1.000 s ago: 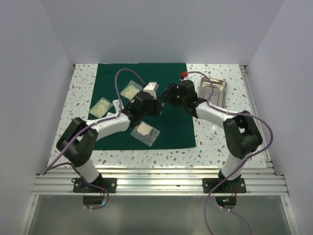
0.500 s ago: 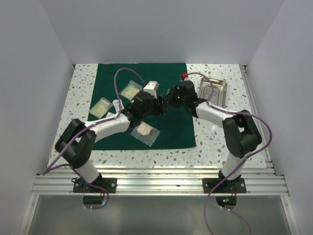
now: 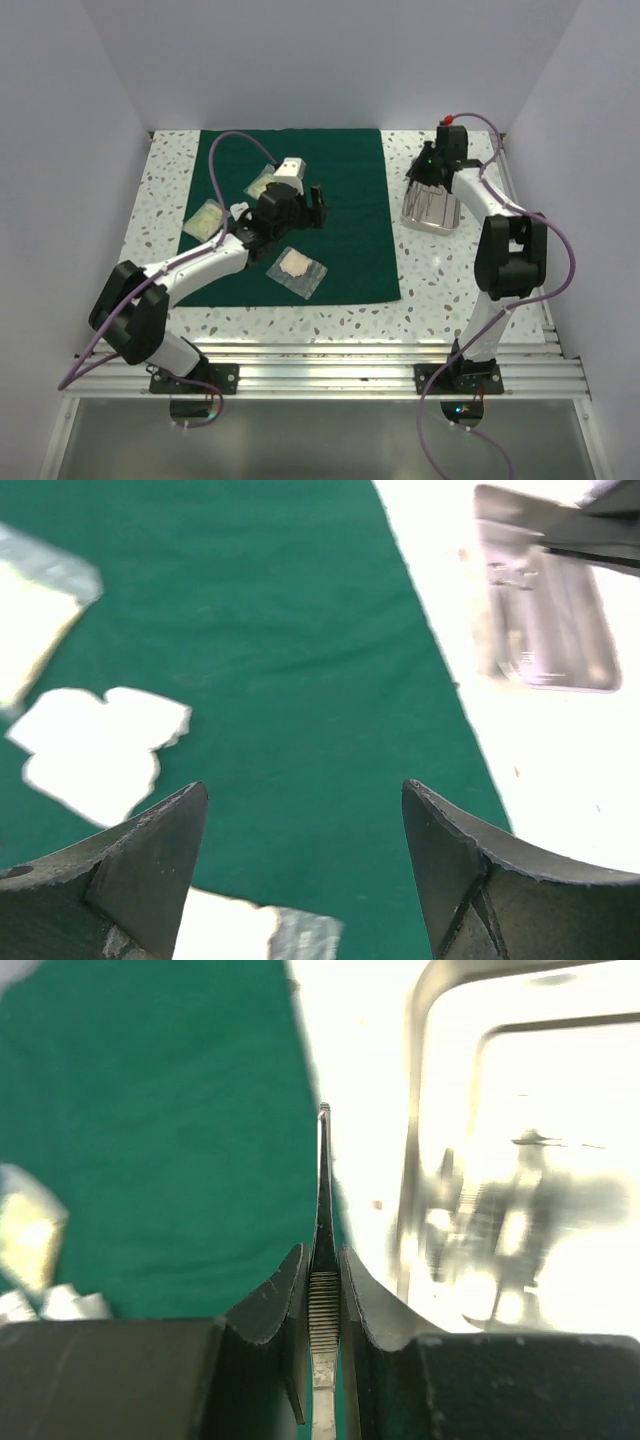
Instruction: Prepare the surgical pack
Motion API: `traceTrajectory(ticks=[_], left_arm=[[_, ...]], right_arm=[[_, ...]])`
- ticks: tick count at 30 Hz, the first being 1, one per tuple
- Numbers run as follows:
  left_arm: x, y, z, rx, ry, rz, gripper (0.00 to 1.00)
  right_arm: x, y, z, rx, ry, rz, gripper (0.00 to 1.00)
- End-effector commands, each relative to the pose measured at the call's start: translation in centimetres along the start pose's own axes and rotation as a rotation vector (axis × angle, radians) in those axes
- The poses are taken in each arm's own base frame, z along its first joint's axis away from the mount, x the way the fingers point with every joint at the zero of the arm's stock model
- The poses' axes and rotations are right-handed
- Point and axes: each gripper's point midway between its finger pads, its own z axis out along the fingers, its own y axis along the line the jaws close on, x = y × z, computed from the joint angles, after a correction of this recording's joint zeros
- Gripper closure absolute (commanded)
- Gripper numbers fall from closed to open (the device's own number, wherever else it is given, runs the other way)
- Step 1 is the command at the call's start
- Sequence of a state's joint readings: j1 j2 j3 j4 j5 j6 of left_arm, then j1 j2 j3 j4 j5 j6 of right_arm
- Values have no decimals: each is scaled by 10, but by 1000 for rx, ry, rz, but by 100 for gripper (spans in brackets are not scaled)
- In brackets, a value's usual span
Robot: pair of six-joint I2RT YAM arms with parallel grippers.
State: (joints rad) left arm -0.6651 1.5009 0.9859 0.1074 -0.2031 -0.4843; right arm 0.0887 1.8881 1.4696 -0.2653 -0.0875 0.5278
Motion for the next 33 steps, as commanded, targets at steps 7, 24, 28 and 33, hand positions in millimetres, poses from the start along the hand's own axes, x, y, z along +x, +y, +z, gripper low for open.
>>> traceTrajectory(ticks=[7,24,28,33], left_arm=[[8,67,18,-240,85,46,16],[16,122,34,-368,158,47,11],[23,129,33,-379,174,39,9],[33,138,38,-365,209,-4,11]], right_arm=[[21,-91,15,386,155,-200,100],[-2,-62,-15,375,42,-245,50],[-2,-19,-35,299,4,-297,50],[29,51,-46,72,24,-331,52]])
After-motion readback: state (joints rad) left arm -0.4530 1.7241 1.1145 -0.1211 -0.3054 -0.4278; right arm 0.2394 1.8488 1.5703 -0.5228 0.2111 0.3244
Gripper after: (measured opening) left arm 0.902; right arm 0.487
